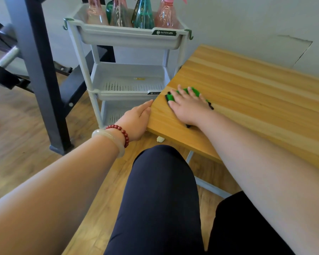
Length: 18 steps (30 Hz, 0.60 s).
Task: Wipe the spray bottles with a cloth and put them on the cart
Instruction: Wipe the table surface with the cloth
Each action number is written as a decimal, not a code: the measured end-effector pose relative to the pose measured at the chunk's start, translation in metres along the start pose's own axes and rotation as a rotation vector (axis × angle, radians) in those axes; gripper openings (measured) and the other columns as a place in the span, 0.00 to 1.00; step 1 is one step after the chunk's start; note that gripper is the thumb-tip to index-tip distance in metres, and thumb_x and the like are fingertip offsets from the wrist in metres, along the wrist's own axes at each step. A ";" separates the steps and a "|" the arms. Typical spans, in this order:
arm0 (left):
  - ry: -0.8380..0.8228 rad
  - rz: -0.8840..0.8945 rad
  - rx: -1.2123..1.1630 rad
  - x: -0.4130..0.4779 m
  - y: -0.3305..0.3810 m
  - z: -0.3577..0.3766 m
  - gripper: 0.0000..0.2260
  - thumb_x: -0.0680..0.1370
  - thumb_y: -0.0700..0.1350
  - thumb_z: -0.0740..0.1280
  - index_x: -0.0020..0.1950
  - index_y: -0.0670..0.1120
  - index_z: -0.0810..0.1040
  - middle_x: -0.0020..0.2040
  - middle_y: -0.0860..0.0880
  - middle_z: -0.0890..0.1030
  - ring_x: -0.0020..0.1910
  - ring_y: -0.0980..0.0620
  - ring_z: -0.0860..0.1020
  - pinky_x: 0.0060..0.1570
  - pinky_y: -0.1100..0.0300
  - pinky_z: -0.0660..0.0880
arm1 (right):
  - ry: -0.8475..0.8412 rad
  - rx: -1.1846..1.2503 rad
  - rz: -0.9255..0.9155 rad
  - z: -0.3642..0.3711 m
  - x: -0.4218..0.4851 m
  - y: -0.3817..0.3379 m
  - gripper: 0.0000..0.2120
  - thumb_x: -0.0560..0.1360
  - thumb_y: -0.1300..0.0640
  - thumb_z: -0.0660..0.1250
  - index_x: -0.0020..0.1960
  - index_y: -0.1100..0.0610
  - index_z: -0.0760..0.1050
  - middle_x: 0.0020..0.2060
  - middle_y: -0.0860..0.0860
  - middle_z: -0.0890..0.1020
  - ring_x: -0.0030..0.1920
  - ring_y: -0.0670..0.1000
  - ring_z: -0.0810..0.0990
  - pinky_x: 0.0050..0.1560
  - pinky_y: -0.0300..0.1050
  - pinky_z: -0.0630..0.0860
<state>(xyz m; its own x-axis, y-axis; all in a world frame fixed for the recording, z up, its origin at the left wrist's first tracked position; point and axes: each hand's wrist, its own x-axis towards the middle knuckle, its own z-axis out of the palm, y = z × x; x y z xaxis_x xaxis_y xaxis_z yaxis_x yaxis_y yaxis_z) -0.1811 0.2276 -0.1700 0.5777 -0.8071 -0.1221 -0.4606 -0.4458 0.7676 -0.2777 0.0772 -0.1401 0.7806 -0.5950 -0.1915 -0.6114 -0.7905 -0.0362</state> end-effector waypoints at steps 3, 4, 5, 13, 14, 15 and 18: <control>0.010 -0.004 -0.030 0.000 0.000 0.002 0.20 0.87 0.50 0.49 0.79 0.56 0.59 0.76 0.47 0.67 0.72 0.48 0.68 0.59 0.63 0.62 | 0.008 0.000 -0.149 0.010 -0.020 -0.023 0.25 0.84 0.42 0.41 0.80 0.42 0.41 0.80 0.45 0.41 0.79 0.52 0.39 0.77 0.58 0.40; 0.013 -0.007 -0.035 0.000 -0.001 0.002 0.20 0.87 0.50 0.49 0.79 0.56 0.59 0.76 0.47 0.68 0.72 0.48 0.68 0.61 0.63 0.63 | 0.001 -0.001 -0.187 0.011 -0.024 -0.023 0.25 0.84 0.42 0.41 0.80 0.41 0.41 0.80 0.44 0.41 0.79 0.51 0.39 0.77 0.57 0.39; 0.012 -0.004 -0.029 -0.001 0.000 0.002 0.20 0.87 0.50 0.48 0.79 0.56 0.59 0.76 0.47 0.68 0.73 0.48 0.67 0.63 0.61 0.64 | -0.008 0.000 -0.208 0.011 -0.027 -0.018 0.25 0.84 0.41 0.42 0.79 0.40 0.41 0.80 0.44 0.41 0.79 0.51 0.39 0.77 0.57 0.39; -0.002 0.002 0.082 -0.003 -0.001 0.000 0.21 0.86 0.53 0.46 0.80 0.59 0.54 0.77 0.45 0.63 0.71 0.44 0.68 0.63 0.56 0.66 | -0.013 0.003 -0.001 0.007 -0.040 -0.002 0.26 0.84 0.40 0.40 0.80 0.43 0.40 0.80 0.46 0.40 0.79 0.53 0.39 0.77 0.58 0.40; 0.001 0.006 0.079 -0.003 -0.001 0.000 0.21 0.86 0.53 0.47 0.80 0.59 0.54 0.77 0.45 0.64 0.70 0.45 0.69 0.61 0.57 0.66 | -0.003 -0.001 -0.036 0.011 -0.045 -0.011 0.26 0.84 0.40 0.40 0.80 0.43 0.40 0.80 0.46 0.40 0.79 0.53 0.39 0.77 0.58 0.39; 0.003 0.017 0.075 -0.004 0.000 0.000 0.21 0.86 0.52 0.47 0.80 0.58 0.55 0.77 0.45 0.64 0.70 0.45 0.69 0.62 0.58 0.65 | 0.006 -0.009 -0.088 0.014 -0.050 -0.018 0.26 0.84 0.40 0.40 0.80 0.43 0.40 0.80 0.45 0.40 0.79 0.53 0.39 0.77 0.58 0.39; -0.004 0.058 0.060 -0.006 0.001 0.000 0.21 0.86 0.50 0.48 0.80 0.57 0.56 0.76 0.45 0.66 0.66 0.48 0.71 0.59 0.60 0.65 | 0.001 -0.013 -0.203 0.017 -0.062 -0.016 0.26 0.83 0.40 0.41 0.79 0.41 0.40 0.79 0.44 0.40 0.79 0.50 0.38 0.77 0.55 0.38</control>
<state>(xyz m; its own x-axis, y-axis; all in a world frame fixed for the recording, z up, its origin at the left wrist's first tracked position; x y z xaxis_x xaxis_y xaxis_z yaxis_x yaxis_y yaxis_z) -0.1851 0.2322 -0.1679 0.5462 -0.8337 -0.0812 -0.5325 -0.4204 0.7346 -0.3184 0.1290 -0.1444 0.8879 -0.4230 -0.1810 -0.4395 -0.8961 -0.0617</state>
